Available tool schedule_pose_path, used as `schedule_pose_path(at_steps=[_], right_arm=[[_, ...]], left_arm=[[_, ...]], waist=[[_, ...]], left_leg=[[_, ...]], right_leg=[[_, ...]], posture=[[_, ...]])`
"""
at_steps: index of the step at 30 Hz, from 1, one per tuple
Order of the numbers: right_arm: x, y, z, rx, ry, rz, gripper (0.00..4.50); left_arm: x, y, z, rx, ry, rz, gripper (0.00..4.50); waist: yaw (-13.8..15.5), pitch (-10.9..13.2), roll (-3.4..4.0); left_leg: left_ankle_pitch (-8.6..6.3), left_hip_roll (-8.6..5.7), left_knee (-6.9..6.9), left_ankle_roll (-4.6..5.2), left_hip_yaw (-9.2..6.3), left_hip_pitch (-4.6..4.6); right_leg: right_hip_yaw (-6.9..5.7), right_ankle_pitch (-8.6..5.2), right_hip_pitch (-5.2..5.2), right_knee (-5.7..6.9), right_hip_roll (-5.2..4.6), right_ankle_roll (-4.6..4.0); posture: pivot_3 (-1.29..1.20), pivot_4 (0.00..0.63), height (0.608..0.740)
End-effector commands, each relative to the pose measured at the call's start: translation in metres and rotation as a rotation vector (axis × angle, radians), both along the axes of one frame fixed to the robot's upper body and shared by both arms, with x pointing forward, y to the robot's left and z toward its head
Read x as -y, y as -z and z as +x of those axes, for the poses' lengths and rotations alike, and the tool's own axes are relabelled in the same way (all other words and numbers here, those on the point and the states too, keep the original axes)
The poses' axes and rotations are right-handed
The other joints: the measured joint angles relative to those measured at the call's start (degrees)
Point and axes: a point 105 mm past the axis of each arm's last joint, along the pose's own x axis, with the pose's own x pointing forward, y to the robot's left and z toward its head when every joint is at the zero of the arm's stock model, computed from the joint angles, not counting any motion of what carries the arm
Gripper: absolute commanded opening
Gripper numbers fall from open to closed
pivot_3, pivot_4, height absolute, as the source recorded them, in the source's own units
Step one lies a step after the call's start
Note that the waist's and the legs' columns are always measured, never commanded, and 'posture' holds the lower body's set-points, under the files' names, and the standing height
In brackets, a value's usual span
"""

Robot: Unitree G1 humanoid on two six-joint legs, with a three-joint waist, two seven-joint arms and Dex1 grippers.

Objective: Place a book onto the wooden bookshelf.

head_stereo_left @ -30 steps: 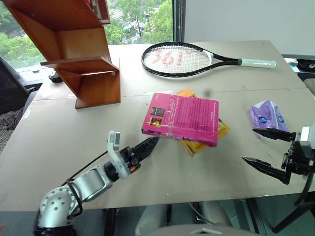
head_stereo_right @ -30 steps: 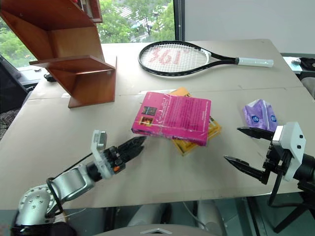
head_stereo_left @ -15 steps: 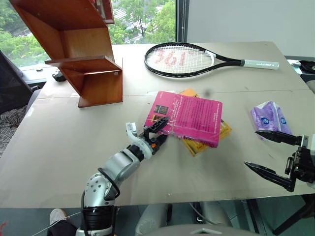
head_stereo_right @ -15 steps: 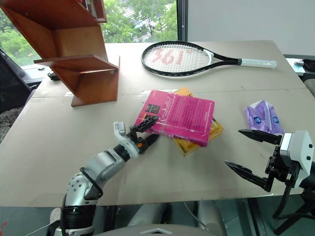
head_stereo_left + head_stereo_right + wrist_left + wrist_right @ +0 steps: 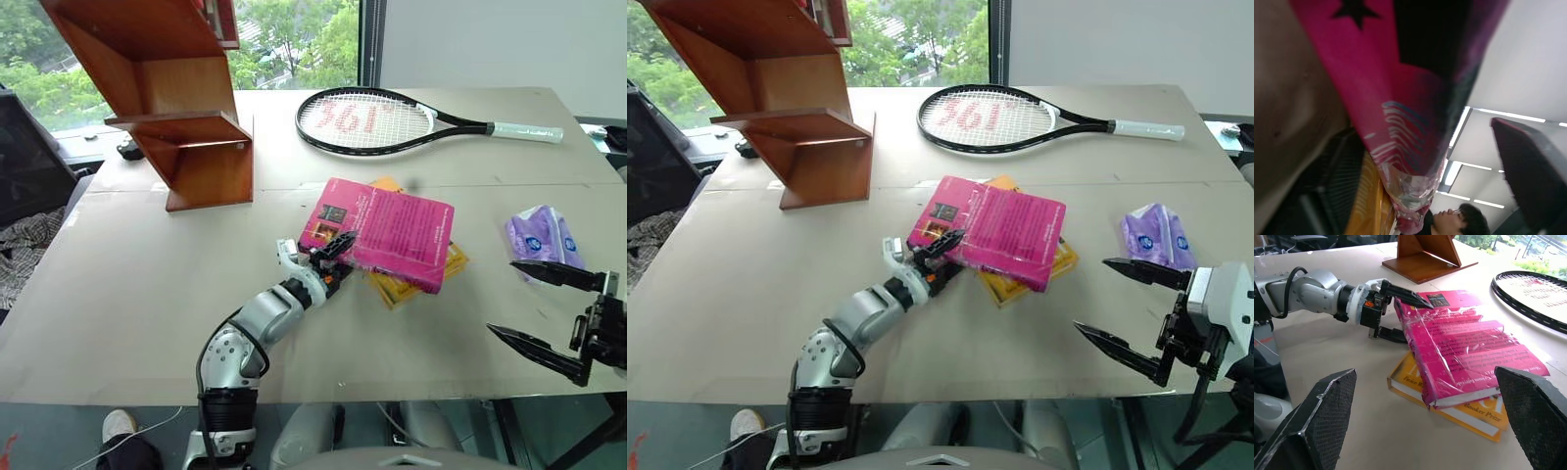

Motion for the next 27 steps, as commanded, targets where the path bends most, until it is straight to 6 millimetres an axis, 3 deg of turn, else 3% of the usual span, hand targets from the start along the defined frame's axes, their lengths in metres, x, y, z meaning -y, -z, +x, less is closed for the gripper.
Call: schedule_pose_path(at_steps=[1, 4, 5, 9, 12, 14, 16, 18, 23, 25, 27], right_arm=[[-0.004, -0.005, 0.0, 0.039, -0.014, 0.002, 4.5], [-0.006, -0.003, 0.005, 0.044, -0.02, 0.015, 4.5], [-0.007, -0.002, 0.007, 0.05, -0.022, 0.024, 4.5], [-0.011, 0.0, 0.019, 0.079, -0.031, 0.058, 4.5], [-0.014, 0.0, 0.026, 0.097, -0.04, 0.078, 4.5], [-0.015, 0.0, 0.031, 0.108, -0.052, 0.09, 4.5], [-0.016, 0.0, 0.037, 0.119, -0.062, 0.095, 4.5], [-0.016, -0.001, 0.042, 0.131, -0.071, 0.1, 4.5], [-0.02, -0.008, 0.051, 0.184, -0.091, 0.108, 4.5], [-0.021, -0.017, 0.057, 0.223, -0.082, 0.125, 4.5], [-0.022, -0.024, 0.062, 0.252, -0.074, 0.143, 4.5]], left_arm=[[-0.006, 0.003, -0.001, -0.002, -0.01, -0.01, 1.47], [-0.033, -0.008, 0.0, 0.064, -0.072, 0.008, 0.21], [-0.044, -0.019, 0.001, 0.118, -0.096, 0.017, 0.04], [-0.094, -0.067, 0.009, 0.367, -0.193, 0.153, 0.04], [-0.112, -0.1, 0.013, 0.54, -0.207, 0.32, 0.04], [-0.108, -0.136, 0.011, 0.746, -0.144, 0.546, 0.04], [-0.09, -0.172, 0.003, 0.996, -0.041, 0.776, 0.04], [-0.078, -0.191, 0.001, 1.185, 0.006, 1.011, 0.04], [-0.062, -0.258, 0.0, 1.718, -0.163, 1.586, 0.04], [-0.065, -0.273, 0.0, 1.871, -0.171, 1.891, 0.04], [-0.072, -0.28, 0.004, 1.908, -0.111, 2.09, 0.04]], waist=[[0.01, -0.01, 0.0], [-0.1, -0.02, -0.02], [-0.27, -0.03, -0.03], [-0.96, 0.07, -0.19], [-1.04, 0.12, -0.26], [-1.05, 0.19, -0.39], [-1.05, 0.25, -0.48], [-1.11, 0.27, -0.51], [-1.85, 0.35, -0.37], [-2.63, 0.45, -0.38], [-3.23, 0.5, -0.4]], left_leg=[[0.0, 0.0, 0.0, 0.0, 0.0, 0.0], [0.0, 0.0, 0.0, 0.0, 0.01, 0.01], [0.0, 0.02, 0.0, -0.01, 0.01, 0.02], [0.06, 0.06, -0.05, -0.11, -0.02, 0.0], [0.07, 0.04, -0.04, -0.12, -0.06, -0.04], [0.07, 0.0, -0.05, -0.12, -0.08, -0.04], [0.06, -0.03, -0.08, -0.12, -0.12, -0.09], [0.06, -0.08, -0.1, -0.11, -0.16, -0.13], [0.06, -0.06, -0.46, -0.11, -0.05, -0.07], [0.07, 0.01, -0.59, -0.13, -0.02, -0.11], [0.09, 0.02, -0.7, -0.15, 0.02, -0.09]], right_leg=[[0.0, 0.0, 0.0, 0.0, 0.0, 0.0], [0.01, 0.0, 0.0, 0.0, 0.01, 0.0], [0.01, 0.0, -0.01, 0.0, 0.03, 0.0], [0.0, -0.01, -0.07, 0.01, 0.09, -0.01], [-0.07, -0.01, -0.09, 0.0, 0.1, -0.02], [-0.07, -0.01, -0.09, -0.02, 0.06, -0.02], [-0.12, -0.01, -0.09, -0.07, 0.06, -0.01], [-0.18, 0.0, -0.1, -0.1, 0.04, -0.01], [-0.07, 0.0, -0.15, -0.3, 0.0, -0.01], [-0.04, 0.0, -0.31, -0.24, 0.07, -0.02], [0.01, -0.01, -0.39, -0.21, 0.07, -0.03]], posture=[[0.0, 0.15, 0.74], [0.0, 0.15, 0.74], [0.0, 0.15, 0.74], [0.0, 0.15, 0.74], [0.0, 0.15, 0.74], [0.0, 0.15, 0.74], [0.0, 0.15, 0.74], [0.0, 0.15, 0.74], [0.0, 0.15, 0.74], [0.0, 0.15, 0.74], [0.0, 0.15, 0.74]])
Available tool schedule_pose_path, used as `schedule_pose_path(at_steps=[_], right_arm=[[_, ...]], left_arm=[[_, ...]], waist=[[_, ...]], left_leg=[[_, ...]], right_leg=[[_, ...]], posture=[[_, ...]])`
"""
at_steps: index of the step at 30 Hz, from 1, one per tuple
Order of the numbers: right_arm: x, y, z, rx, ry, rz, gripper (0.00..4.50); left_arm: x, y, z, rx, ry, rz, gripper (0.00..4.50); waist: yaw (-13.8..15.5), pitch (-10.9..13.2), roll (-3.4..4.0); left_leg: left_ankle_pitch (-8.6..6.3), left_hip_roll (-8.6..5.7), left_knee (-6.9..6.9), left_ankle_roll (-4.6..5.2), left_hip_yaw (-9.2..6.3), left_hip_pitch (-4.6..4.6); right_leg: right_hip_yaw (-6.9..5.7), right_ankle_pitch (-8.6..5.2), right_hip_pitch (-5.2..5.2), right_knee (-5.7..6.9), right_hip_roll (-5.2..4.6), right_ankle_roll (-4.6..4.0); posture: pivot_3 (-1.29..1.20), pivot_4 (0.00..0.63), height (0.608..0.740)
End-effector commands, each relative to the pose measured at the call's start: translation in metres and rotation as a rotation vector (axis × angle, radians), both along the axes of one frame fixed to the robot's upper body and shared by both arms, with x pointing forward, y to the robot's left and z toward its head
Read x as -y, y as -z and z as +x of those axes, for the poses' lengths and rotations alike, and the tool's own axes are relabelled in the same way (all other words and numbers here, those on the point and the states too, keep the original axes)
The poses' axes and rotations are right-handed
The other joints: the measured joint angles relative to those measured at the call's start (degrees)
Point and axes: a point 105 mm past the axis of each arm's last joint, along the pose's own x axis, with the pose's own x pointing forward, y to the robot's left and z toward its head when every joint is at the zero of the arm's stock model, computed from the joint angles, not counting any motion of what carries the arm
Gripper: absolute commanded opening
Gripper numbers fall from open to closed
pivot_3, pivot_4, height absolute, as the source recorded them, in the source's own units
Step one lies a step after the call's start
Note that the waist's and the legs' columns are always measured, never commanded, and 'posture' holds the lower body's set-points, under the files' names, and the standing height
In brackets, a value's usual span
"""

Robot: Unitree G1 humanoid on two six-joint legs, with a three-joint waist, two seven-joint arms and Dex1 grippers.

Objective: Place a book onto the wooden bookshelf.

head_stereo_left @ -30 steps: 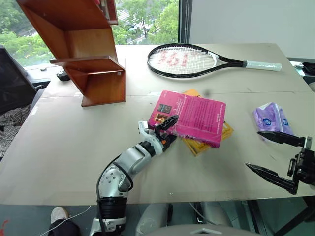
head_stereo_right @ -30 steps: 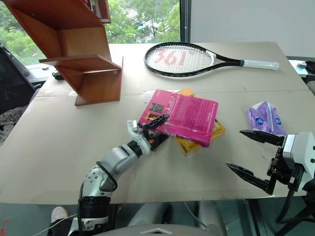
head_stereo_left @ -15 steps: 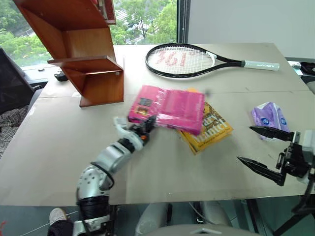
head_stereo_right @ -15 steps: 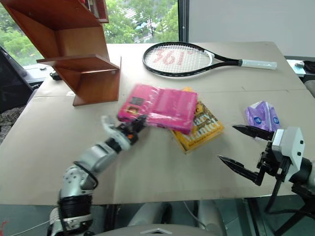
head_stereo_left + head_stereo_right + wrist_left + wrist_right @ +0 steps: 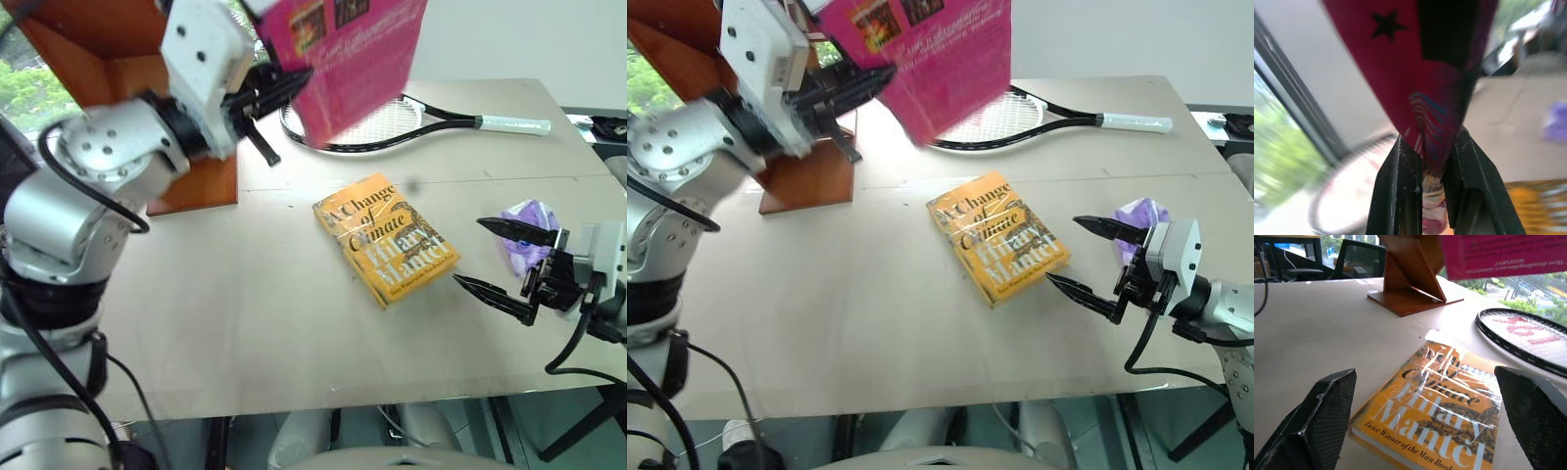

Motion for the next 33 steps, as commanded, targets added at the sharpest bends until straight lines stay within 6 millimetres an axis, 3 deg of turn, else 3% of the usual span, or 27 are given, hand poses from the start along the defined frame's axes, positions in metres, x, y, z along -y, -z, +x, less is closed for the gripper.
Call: schedule_pose_path(at_steps=[1, 3, 5, 9, 15, 18, 23, 33], right_arm=[[-0.003, -0.021, 0.006, 0.084, 0.015, 0.039, 4.5], [-0.003, -0.029, 0.011, 0.089, 0.02, 0.064, 4.5], [-0.007, -0.032, 0.015, 0.041, 0.013, 0.085, 4.5], [-0.014, -0.051, 0.018, 0.039, -0.036, 0.103, 4.5], [-0.011, -0.082, 0.018, 0.14, -0.05, 0.072, 4.5], [-0.012, -0.093, 0.014, 0.171, -0.063, 0.068, 4.5], [-0.014, -0.102, 0.004, 0.202, -0.091, 0.057, 4.5], [-0.014, -0.098, 0.0, 0.196, -0.066, 0.06, 4.5]], left_arm=[[-0.016, -0.023, -0.002, 0.179, -0.129, 0.321, 0.04], [-0.032, -0.022, 0.001, 0.134, -0.197, 0.462, 0.04], [-0.059, -0.019, 0.003, 0.007, -0.297, 0.511, 0.04], [-0.115, -0.028, 0.002, -0.078, -0.538, 0.642, 0.04], [-0.15, -0.038, 0.005, -0.102, -0.708, 0.735, 0.04], [-0.171, -0.032, 0.005, -0.184, -0.782, 0.8, 0.04], [-0.181, -0.005, 0.019, -0.352, -0.814, 0.806, 0.04], [-0.18, 0.012, 0.06, -0.343, -0.935, 0.827, 0.04]], waist=[[-0.24, 0.01, 0.01], [-0.61, 0.03, 0.05], [-0.82, 0.06, 0.03], [-1.4, 0.13, -0.04], [-1.09, 0.2, -0.12], [-1.01, 0.21, -0.14], [-1.31, 0.2, -0.14], [-1.08, 0.09, -0.03]], left_leg=[[0.01, -0.01, -0.09, 0.0, 0.09, -0.03], [0.01, 0.0, -0.1, 0.01, 0.18, -0.13], [0.01, -0.01, -0.16, 0.01, 0.19, -0.15], [0.01, -0.01, -0.05, 0.03, 0.13, -0.47], [-0.02, -0.06, 0.49, 0.09, -0.23, -1.06], [-0.04, -0.12, 0.58, 0.12, -0.25, -1.12], [-0.04, -0.1, 0.61, 0.12, -0.25, -1.08], [0.03, -0.1, 0.85, 0.03, -0.02, -0.45]], right_leg=[[0.09, 0.0, -0.09, 0.01, 0.0, 0.0], [0.17, 0.0, -0.24, 0.05, 0.02, 0.0], [0.17, 0.0, -0.29, 0.05, 0.01, 0.0], [0.09, 0.0, -0.54, 0.11, 0.03, 0.01], [-0.31, 0.01, -0.76, 0.13, -0.02, 0.02], [-0.35, 0.01, -0.75, 0.13, -0.07, 0.02], [-0.33, 0.01, -0.75, 0.24, -0.07, 0.03], [-0.11, 0.01, -0.43, 1.18, -0.13, 0.03]], posture=[[0.0, 0.15, 0.74], [0.0, 0.15, 0.74], [0.0, 0.15, 0.74], [0.0, 0.15, 0.74], [0.0, 0.15, 0.74], [0.0, 0.15, 0.74], [0.0, 0.15, 0.74], [0.0, 0.15, 0.74]])
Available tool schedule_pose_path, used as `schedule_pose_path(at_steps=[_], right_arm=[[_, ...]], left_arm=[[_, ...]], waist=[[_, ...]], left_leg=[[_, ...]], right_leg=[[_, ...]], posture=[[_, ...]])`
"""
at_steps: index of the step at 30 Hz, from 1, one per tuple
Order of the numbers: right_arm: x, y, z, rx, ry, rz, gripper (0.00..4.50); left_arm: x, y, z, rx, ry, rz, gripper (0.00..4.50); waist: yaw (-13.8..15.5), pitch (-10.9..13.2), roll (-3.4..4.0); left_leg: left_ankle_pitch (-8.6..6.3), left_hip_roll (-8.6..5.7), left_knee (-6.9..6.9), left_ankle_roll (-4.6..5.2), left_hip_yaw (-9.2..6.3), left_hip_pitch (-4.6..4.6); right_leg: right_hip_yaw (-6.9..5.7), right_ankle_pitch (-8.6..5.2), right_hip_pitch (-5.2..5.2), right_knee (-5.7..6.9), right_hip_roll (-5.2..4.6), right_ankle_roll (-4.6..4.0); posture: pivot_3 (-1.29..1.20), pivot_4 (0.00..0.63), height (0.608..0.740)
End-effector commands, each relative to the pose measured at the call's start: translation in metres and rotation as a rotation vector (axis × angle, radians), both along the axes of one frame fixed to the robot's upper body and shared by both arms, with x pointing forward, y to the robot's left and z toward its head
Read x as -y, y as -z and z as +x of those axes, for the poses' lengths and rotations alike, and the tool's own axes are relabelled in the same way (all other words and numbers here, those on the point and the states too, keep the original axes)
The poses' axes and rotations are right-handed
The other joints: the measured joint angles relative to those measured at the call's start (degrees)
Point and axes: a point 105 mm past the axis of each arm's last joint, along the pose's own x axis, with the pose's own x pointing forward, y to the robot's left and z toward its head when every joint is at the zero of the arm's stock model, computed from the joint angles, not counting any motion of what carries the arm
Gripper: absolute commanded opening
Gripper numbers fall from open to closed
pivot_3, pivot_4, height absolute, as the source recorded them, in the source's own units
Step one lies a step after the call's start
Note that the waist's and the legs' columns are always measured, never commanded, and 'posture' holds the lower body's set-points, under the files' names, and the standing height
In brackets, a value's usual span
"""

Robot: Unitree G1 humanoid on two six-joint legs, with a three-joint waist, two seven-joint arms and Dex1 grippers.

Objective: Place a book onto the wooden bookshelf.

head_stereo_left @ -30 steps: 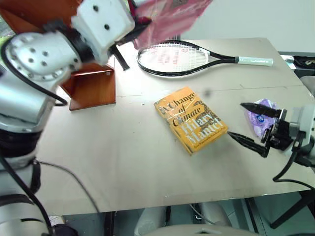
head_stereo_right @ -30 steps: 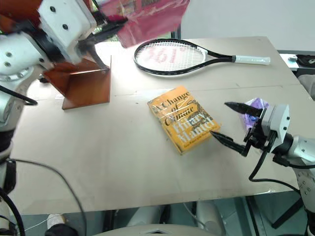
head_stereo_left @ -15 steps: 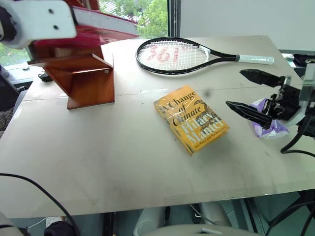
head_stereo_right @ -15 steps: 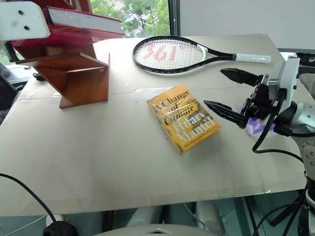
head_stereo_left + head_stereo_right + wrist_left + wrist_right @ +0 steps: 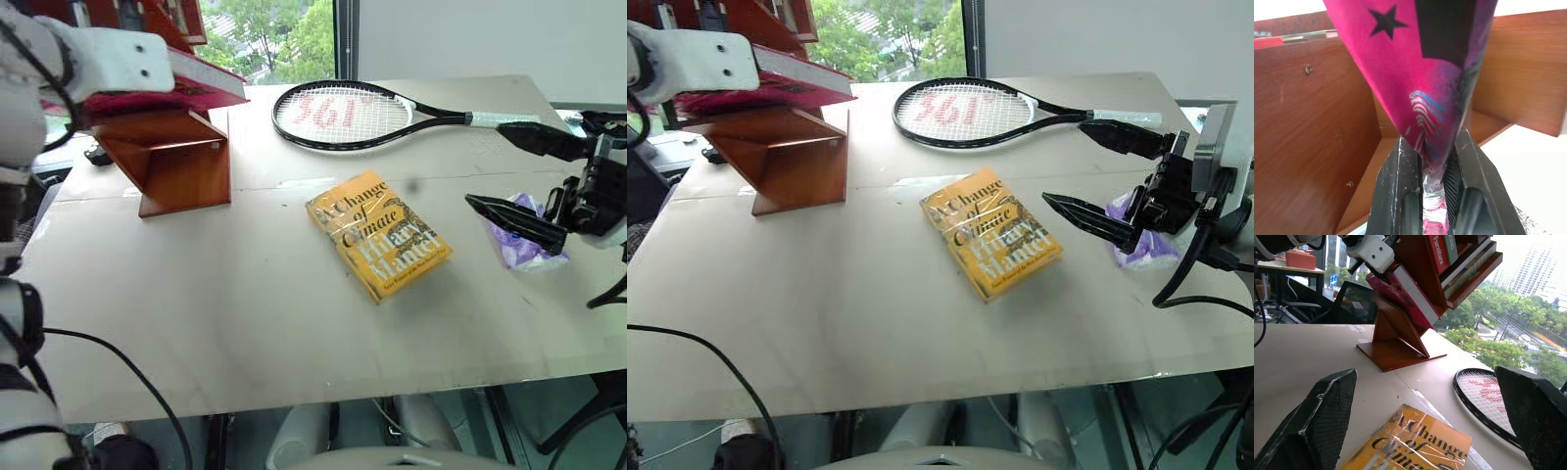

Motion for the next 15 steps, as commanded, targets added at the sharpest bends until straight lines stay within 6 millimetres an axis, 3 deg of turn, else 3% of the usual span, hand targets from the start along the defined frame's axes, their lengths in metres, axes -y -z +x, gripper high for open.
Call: schedule_pose_path(at_steps=[1, 8, 10, 11, 12, 15], right_arm=[[-0.002, -0.011, -0.008, 0.06, -0.003, 0.013, 4.5], [0.0, -0.01, -0.006, 0.051, -0.005, 0.013, 4.5], [0.0, -0.009, -0.006, 0.045, -0.007, 0.012, 4.5], [0.0, -0.008, -0.006, 0.044, -0.007, 0.011, 4.5], [0.001, -0.008, -0.006, 0.042, -0.006, 0.012, 4.5], [0.002, -0.008, -0.006, 0.036, -0.004, 0.009, 4.5]], left_arm=[[-0.018, 0.005, 0.012, 0.023, -0.102, 0.038, 0.04], [-0.007, 0.013, 0.031, 0.002, -0.116, 0.013, 0.04], [-0.008, 0.019, 0.029, -0.031, -0.128, -0.006, 1.02], [-0.008, 0.022, 0.028, -0.048, -0.129, -0.013, 1.19], [-0.004, 0.022, 0.027, -0.048, -0.116, -0.033, 1.72], [0.003, 0.012, 0.015, -0.02, -0.075, -0.078, 3.1]], waist=[[-0.02, 0.0, 0.02], [-0.43, -0.03, 0.05], [-0.59, -0.03, 0.06], [-0.69, -0.03, 0.05], [-0.83, -0.03, 0.05], [-0.62, -0.01, -0.08]], left_leg=[[-0.01, 0.01, -0.08, 0.02, 0.0, 0.39], [0.01, 0.07, -0.09, -0.01, -0.01, 0.84], [0.02, 0.08, -0.09, -0.03, 0.01, 0.8], [0.02, 0.08, -0.09, -0.03, 0.02, 0.77], [0.02, 0.09, -0.09, -0.03, 0.02, 0.62], [0.01, 0.08, -0.03, -0.03, 0.05, 0.12]], right_leg=[[0.01, -0.02, 0.31, 0.01, 0.0, 0.02], [0.0, -0.03, 0.73, -0.01, 0.08, 0.02], [0.04, -0.02, 0.66, 0.0, 0.08, 0.01], [0.06, -0.02, 0.62, 0.0, 0.08, 0.01], [0.07, -0.02, 0.5, -0.02, 0.08, 0.01], [0.11, -0.01, 0.01, -0.03, 0.08, 0.0]], posture=[[0.0, 0.15, 0.74], [0.0, 0.15, 0.74], [0.0, 0.15, 0.74], [0.0, 0.15, 0.74], [0.0, 0.15, 0.74], [0.0, 0.15, 0.74]])
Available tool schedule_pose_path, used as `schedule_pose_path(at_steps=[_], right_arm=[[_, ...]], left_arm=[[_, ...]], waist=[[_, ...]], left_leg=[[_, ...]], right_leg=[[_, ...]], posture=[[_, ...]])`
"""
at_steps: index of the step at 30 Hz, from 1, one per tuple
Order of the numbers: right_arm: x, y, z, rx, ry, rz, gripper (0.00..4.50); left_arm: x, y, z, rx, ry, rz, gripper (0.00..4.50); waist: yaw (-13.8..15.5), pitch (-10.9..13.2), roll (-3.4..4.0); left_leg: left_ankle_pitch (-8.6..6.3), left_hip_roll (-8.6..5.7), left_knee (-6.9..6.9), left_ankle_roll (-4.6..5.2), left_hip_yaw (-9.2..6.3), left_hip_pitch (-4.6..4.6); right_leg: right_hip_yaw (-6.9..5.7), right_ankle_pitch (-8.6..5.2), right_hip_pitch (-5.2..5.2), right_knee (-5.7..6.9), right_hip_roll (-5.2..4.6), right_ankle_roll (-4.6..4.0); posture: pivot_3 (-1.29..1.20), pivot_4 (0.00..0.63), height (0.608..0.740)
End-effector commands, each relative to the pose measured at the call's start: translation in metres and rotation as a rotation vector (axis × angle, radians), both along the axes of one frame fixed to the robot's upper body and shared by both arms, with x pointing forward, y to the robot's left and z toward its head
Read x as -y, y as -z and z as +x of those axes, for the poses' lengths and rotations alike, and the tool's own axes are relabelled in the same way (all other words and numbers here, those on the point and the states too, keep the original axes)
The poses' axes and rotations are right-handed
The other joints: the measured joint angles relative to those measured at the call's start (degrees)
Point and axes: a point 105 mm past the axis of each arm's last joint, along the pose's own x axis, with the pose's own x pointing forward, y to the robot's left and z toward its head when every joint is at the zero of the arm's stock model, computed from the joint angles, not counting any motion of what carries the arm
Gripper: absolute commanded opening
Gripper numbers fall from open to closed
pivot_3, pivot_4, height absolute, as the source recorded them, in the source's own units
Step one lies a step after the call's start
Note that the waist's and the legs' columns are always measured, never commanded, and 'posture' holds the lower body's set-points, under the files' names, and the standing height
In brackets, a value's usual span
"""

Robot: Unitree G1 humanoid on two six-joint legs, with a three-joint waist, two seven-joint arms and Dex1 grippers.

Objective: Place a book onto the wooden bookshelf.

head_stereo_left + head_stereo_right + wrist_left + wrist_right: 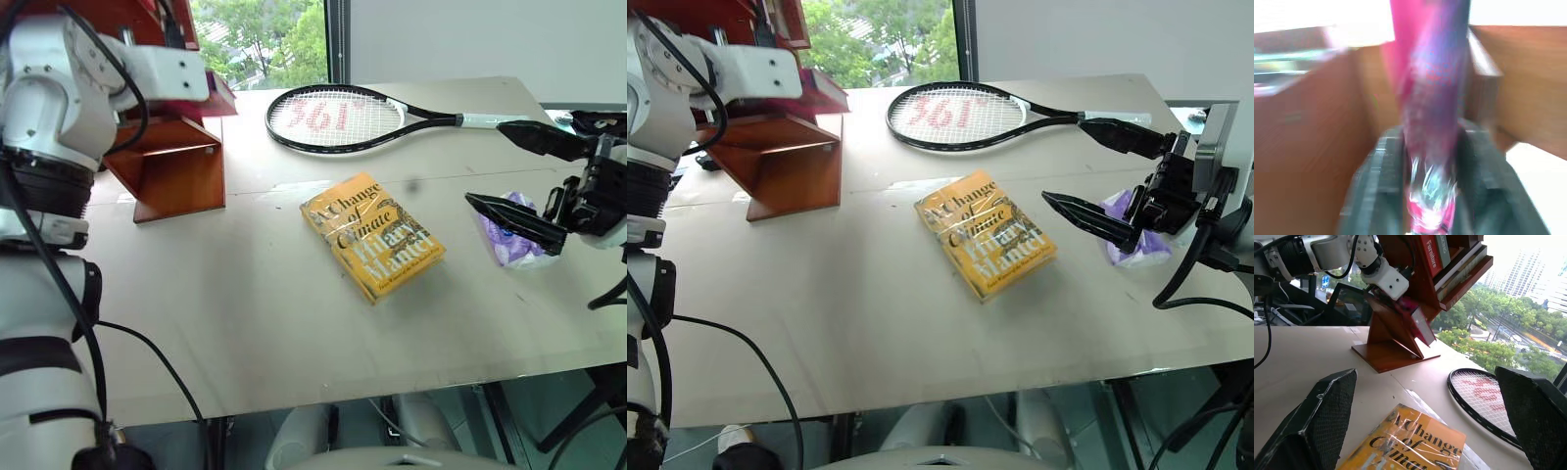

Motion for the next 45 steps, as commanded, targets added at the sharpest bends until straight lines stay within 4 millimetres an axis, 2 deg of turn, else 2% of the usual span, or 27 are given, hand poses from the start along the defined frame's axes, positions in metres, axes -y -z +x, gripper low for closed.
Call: schedule_pose_path(at_steps=[1, 3, 8, 11, 14, 17, 21, 23, 26, 31, 33, 38, 42, 45], right_arm=[[0.003, -0.007, -0.006, 0.037, 0.002, -0.002, 4.5], [0.005, -0.006, -0.005, 0.035, 0.013, -0.012, 4.5], [0.013, -0.004, -0.005, 0.024, 0.044, -0.019, 4.5], [0.018, -0.004, -0.006, 0.01, 0.058, -0.022, 4.5], [0.02, -0.008, -0.008, 0.011, 0.056, -0.022, 4.5], [0.021, -0.013, -0.01, 0.018, 0.047, -0.012, 4.5], [0.015, -0.018, -0.012, 0.031, 0.035, 0.005, 4.5], [0.014, -0.02, -0.014, 0.034, 0.039, 0.014, 4.5], [0.012, -0.014, -0.013, 0.007, 0.094, 0.023, 4.5], [0.025, 0.021, -0.009, -0.107, 0.268, 0.018, 4.5], [0.038, 0.041, -0.014, -0.167, 0.344, -0.016, 4.5], [0.08, 0.096, -0.034, -0.335, 0.549, -0.138, 4.5], [0.097, 0.118, -0.048, -0.386, 0.632, -0.188, 4.5], [0.106, 0.131, -0.053, -0.413, 0.678, -0.207, 4.5]], left_arm=[[0.0, -0.022, -0.021, 0.056, 0.02, -0.07, 3.52], [0.005, -0.026, -0.033, 0.056, 0.056, -0.114, 4.32], [0.022, -0.029, -0.063, 0.046, 0.201, -0.309, 4.32], [0.051, -0.031, -0.082, 0.035, 0.374, -0.528, 4.32], [0.08, -0.022, -0.1, -0.026, 0.529, -0.74, 4.32], [0.102, -0.014, -0.111, -0.084, 0.612, -0.878, 4.32], [0.131, 0.012, -0.111, -0.147, 0.692, -1.053, 4.32], [0.146, 0.025, -0.106, -0.102, 0.741, -1.121, 4.32], [0.158, 0.054, -0.096, -0.058, 0.73, -1.328, 4.32], [0.157, 0.1, -0.103, -0.136, 0.657, -1.446, 4.32], [0.147, 0.121, -0.108, -0.176, 0.616, -1.427, 4.32], [0.114, 0.157, -0.123, -0.255, 0.503, -1.407, 4.32], [0.098, 0.176, -0.131, -0.29, 0.443, -1.398, 4.32], [0.094, 0.187, -0.136, -0.308, 0.418, -1.4, 4.32]], waist=[[0.07, 0.0, -0.01], [0.12, 0.02, -0.05], [0.36, 0.03, -0.06], [0.59, 0.04, -0.07], [0.81, 0.03, -0.06], [0.76, 0.03, -0.07], [0.74, 0.03, -0.06], [0.8, 0.03, -0.07], [1.11, -0.02, 0.0], [1.78, -0.07, -0.13], [1.97, -0.07, -0.12], [2.91, -0.14, -0.1], [3.04, -0.14, 0.01], [3.0, -0.15, 0.06]], left_leg=[[0.0, -0.01, 0.01, 0.0, 0.0, -0.12], [0.0, -0.01, 0.08, 0.01, -0.06, -0.63], [-0.02, -0.04, 0.06, 0.03, -0.17, -0.89], [-0.04, -0.05, 0.03, 0.06, -0.21, -0.9], [-0.05, -0.05, 0.1, 0.08, -0.3, -0.85], [-0.05, -0.04, 0.13, 0.08, -0.27, -0.69], [-0.05, -0.04, 0.17, 0.08, -0.16, -0.55], [-0.05, -0.04, 0.24, 0.08, -0.16, -0.56], [-0.06, -0.05, 0.31, 0.08, -0.1, -0.54], [-0.06, -0.02, 0.32, 0.07, -0.12, -0.57], [-0.06, -0.04, 0.31, 0.07, -0.08, -0.56], [-0.06, -0.04, 0.33, 0.07, -0.08, -0.46], [-0.07, -0.03, 0.13, 0.07, 0.13, -0.13], [-0.08, 0.03, -0.1, 0.09, 0.14, 0.52]], right_leg=[[0.0, 0.0, -0.1, -0.01, -0.01, 0.0], [-0.07, 0.01, -0.55, -0.03, -0.02, -0.01], [-0.27, 0.01, -0.6, -0.31, -0.09, -0.01], [-0.35, 0.01, -0.54, -0.64, -0.11, -0.01], [-0.46, 0.01, -0.36, -0.63, -0.12, 0.0], [-0.44, 0.01, -0.23, -0.55, -0.12, 0.0], [-0.31, 0.01, -0.23, -0.33, -0.12, 0.0], [-0.29, 0.01, -0.23, -0.28, -0.12, 0.0], [-0.22, 0.02, -0.22, -0.26, -0.14, 0.0], [-0.23, 0.02, -0.27, -0.25, -0.12, -0.01], [-0.19, 0.02, -0.26, -0.25, -0.13, -0.01], [-0.19, 0.02, -0.15, -0.22, -0.12, -0.02], [0.02, 0.02, 0.04, -0.23, -0.11, -0.02], [0.01, -0.01, 0.68, -0.48, -0.08, -0.01]], posture=[[0.0, 0.15, 0.74], [0.0, 0.15, 0.74], [0.0, 0.15, 0.74], [0.0, 0.15, 0.74], [0.0, 0.15, 0.74], [0.0, 0.15, 0.74], [0.0, 0.15, 0.74], [0.0, 0.15, 0.74], [0.0, 0.15, 0.74], [0.0, 0.15, 0.74], [0.0, 0.15, 0.74], [0.0, 0.15, 0.74], [0.0, 0.15, 0.74], [0.0, 0.15, 0.74]])
